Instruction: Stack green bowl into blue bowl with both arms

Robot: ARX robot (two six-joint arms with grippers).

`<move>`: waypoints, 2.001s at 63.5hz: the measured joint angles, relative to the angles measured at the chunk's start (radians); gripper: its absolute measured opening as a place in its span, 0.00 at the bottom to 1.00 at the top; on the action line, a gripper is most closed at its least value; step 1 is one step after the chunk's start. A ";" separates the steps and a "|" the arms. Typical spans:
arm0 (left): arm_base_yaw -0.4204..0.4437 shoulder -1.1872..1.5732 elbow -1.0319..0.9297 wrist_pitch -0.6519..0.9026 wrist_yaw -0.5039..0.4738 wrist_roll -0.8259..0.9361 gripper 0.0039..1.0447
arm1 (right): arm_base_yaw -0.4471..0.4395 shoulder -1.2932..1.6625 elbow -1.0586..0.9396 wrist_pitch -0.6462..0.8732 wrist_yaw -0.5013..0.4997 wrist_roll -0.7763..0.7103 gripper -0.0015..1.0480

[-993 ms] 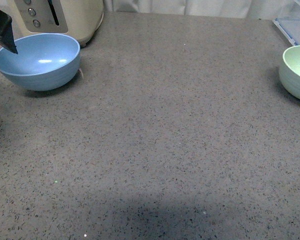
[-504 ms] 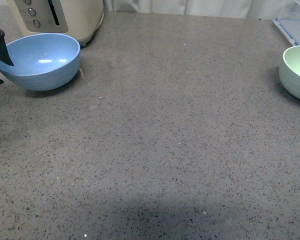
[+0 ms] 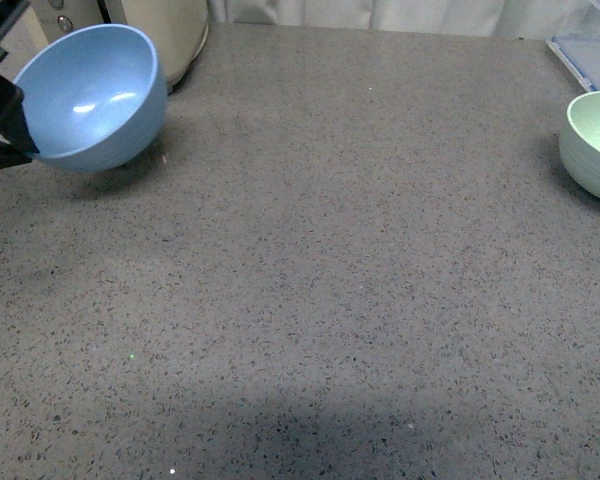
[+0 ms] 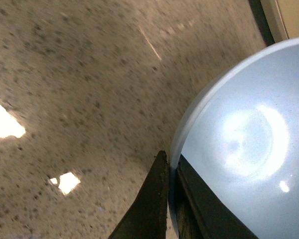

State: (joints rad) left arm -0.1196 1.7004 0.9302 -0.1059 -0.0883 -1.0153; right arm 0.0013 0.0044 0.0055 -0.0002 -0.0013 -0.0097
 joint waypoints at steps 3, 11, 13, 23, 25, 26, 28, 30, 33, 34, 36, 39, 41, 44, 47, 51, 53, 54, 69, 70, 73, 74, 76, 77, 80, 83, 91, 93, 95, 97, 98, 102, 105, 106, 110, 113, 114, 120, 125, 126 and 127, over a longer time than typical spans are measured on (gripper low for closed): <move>-0.040 -0.003 0.016 -0.026 -0.016 0.027 0.04 | 0.000 0.000 0.000 0.000 0.000 0.000 0.91; -0.195 -0.004 0.062 -0.089 -0.033 0.117 0.04 | 0.000 0.000 0.000 0.000 0.000 0.000 0.91; -0.243 0.000 0.077 -0.111 -0.034 0.139 0.04 | 0.000 0.000 0.000 0.000 0.000 0.000 0.91; -0.397 0.043 0.140 -0.177 -0.032 0.216 0.04 | 0.000 0.000 0.000 0.000 0.000 0.000 0.91; -0.420 0.058 0.152 -0.187 -0.034 0.234 0.04 | 0.000 0.000 0.000 0.000 0.000 0.000 0.91; -0.430 0.067 0.158 -0.193 -0.037 0.241 0.04 | 0.000 0.000 0.000 0.000 0.000 0.000 0.91; -0.442 0.078 0.166 -0.200 -0.041 0.252 0.04 | 0.000 0.000 0.000 0.000 0.000 0.000 0.91; -0.451 0.089 0.171 -0.202 -0.045 0.262 0.04 | 0.000 0.000 0.000 0.000 0.000 0.000 0.91; -0.458 0.100 0.175 -0.202 -0.046 0.274 0.04 | 0.000 0.000 0.000 0.000 0.000 0.000 0.91; -0.459 0.103 0.175 -0.202 -0.046 0.275 0.04 | 0.000 0.000 0.000 0.000 0.000 0.000 0.91; -0.460 0.107 0.176 -0.201 -0.045 0.276 0.04 | 0.000 0.000 0.000 0.000 0.000 0.000 0.91; -0.461 0.111 0.180 -0.199 -0.044 0.280 0.04 | 0.000 0.000 0.000 0.000 0.000 0.000 0.91; -0.461 0.112 0.183 -0.197 -0.045 0.281 0.04 | 0.000 0.000 0.000 0.000 0.000 0.000 0.91; -0.461 0.113 0.185 -0.196 -0.045 0.281 0.04 | 0.000 0.000 0.000 0.000 0.000 0.000 0.91; -0.460 0.113 0.186 -0.196 -0.043 0.280 0.08 | 0.000 0.000 0.000 0.000 0.000 0.000 0.91; -0.457 0.113 0.186 -0.196 -0.037 0.278 0.17 | 0.000 0.000 0.000 0.000 0.000 0.000 0.91; -0.455 0.113 0.186 -0.195 -0.032 0.278 0.22 | 0.000 0.000 0.000 0.000 0.000 0.000 0.91; -0.454 0.113 0.186 -0.194 -0.031 0.277 0.24 | 0.000 0.000 0.000 0.000 0.000 0.000 0.91; -0.414 0.070 0.185 -0.194 -0.005 0.242 0.60 | 0.000 0.000 0.000 0.000 0.000 0.000 0.91; -0.410 0.065 0.184 -0.194 -0.005 0.240 0.62 | 0.000 0.000 0.000 0.000 0.000 0.000 0.91; -0.391 0.039 0.177 -0.194 -0.003 0.231 0.68 | 0.000 0.000 0.000 0.000 0.000 0.000 0.91; -0.380 0.024 0.171 -0.194 -0.002 0.227 0.72 | 0.000 0.000 0.000 0.000 0.000 0.000 0.91; -0.356 -0.011 0.153 -0.190 -0.001 0.224 0.79 | 0.000 0.000 0.000 0.000 0.000 0.000 0.91; -0.341 -0.029 0.142 -0.185 -0.001 0.225 0.82 | 0.000 0.000 0.000 0.000 0.000 0.000 0.91; -0.302 -0.080 0.105 -0.161 0.004 0.227 0.91 | 0.000 0.000 0.000 0.000 0.000 0.000 0.91; -0.242 -0.157 0.047 -0.122 -0.027 0.257 0.95 | 0.000 0.000 0.000 0.000 0.000 0.000 0.91; -0.125 -0.299 -0.061 -0.100 -0.069 0.316 0.94 | 0.000 0.000 0.000 0.000 0.000 0.000 0.91; -0.099 -0.329 -0.085 -0.101 -0.069 0.316 0.94 | 0.000 0.000 0.000 0.000 0.000 0.000 0.91; -0.077 -0.358 -0.107 -0.105 -0.064 0.320 0.94 | 0.000 0.000 0.000 0.000 0.000 0.000 0.91; -0.057 -0.385 -0.129 -0.108 -0.059 0.320 0.94 | 0.000 0.000 0.000 0.000 0.000 0.000 0.91; -0.053 -0.391 -0.134 -0.109 -0.057 0.320 0.94 | 0.000 0.000 0.000 0.000 0.000 0.000 0.91; -0.035 -0.423 -0.205 0.021 -0.064 0.397 0.89 | 0.000 0.000 0.000 0.000 0.000 0.000 0.91; -0.028 -0.445 -0.320 0.288 -0.059 0.522 0.81 | 0.000 0.000 0.000 0.000 -0.001 0.000 0.91; -0.026 -0.449 -0.343 0.339 -0.056 0.550 0.79 | 0.000 0.000 0.000 0.000 0.000 0.000 0.91; -0.018 -0.465 -0.472 0.638 -0.038 0.722 0.69 | 0.000 0.000 0.000 0.000 0.000 0.000 0.91; -0.011 -0.488 -0.540 0.798 -0.030 0.830 0.60 | 0.000 0.000 0.000 0.000 0.000 0.000 0.91; -0.007 -0.500 -0.558 0.844 -0.027 0.867 0.57 | 0.000 0.000 0.000 0.000 0.000 0.000 0.91; 0.012 -0.570 -0.612 0.924 -0.015 0.943 0.41 | 0.000 0.000 0.000 0.000 0.000 0.000 0.91; 0.027 -0.617 -0.661 0.927 -0.005 0.975 0.27 | 0.000 0.000 0.000 0.000 0.000 0.000 0.91; 0.029 -0.626 -0.674 0.926 -0.003 0.979 0.24 | 0.000 0.000 0.000 0.000 0.000 0.000 0.91; 0.031 -0.630 -0.680 0.925 -0.001 0.981 0.22 | 0.000 0.000 0.000 0.000 0.000 0.000 0.91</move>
State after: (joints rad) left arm -0.0891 1.0702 0.2501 0.8192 -0.0891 -0.0341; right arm 0.0013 0.0044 0.0055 -0.0002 -0.0013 -0.0097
